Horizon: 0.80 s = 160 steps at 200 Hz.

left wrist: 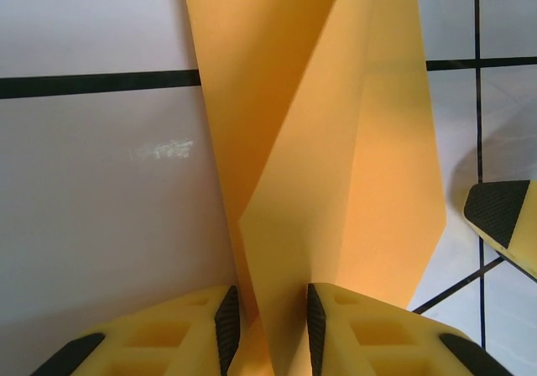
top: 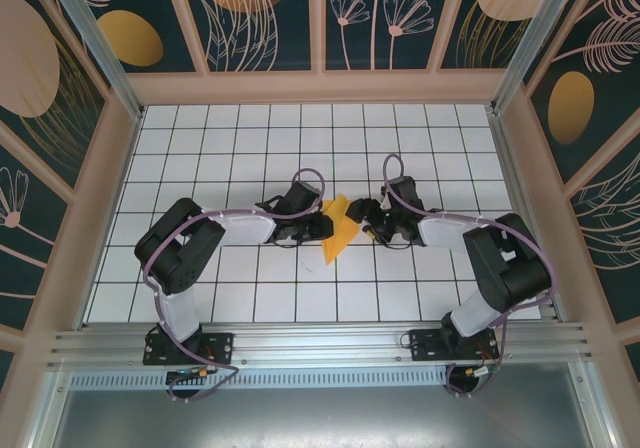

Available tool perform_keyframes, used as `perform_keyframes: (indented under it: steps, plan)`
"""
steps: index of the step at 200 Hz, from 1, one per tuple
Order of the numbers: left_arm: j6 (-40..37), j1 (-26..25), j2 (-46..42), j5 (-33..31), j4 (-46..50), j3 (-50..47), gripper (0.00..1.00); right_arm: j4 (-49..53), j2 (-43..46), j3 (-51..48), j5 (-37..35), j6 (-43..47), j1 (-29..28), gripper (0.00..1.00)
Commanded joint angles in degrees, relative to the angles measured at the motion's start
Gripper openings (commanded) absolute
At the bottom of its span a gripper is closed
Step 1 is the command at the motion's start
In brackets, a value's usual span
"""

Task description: Fold a paper plane with a square sheet of paper (pick it up from the middle)

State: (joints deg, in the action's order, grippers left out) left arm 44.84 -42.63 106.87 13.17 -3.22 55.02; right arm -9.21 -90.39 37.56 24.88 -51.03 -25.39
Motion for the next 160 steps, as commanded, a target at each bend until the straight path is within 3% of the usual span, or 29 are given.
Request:
perform_keyframes:
  steps: [1, 160]
  plan:
    - [1.38, -1.14, 3.8, 4.37, -3.07, -1.97, 0.31, -0.31, -0.21, -0.84, -0.19, -1.42, -0.02, 0.72]
    - [3.07, -1.14, 3.45, 8.57, -7.64, -2.99, 0.28, -4.11, -2.85, 1.11, 3.23, -2.76, -1.57, 0.68]
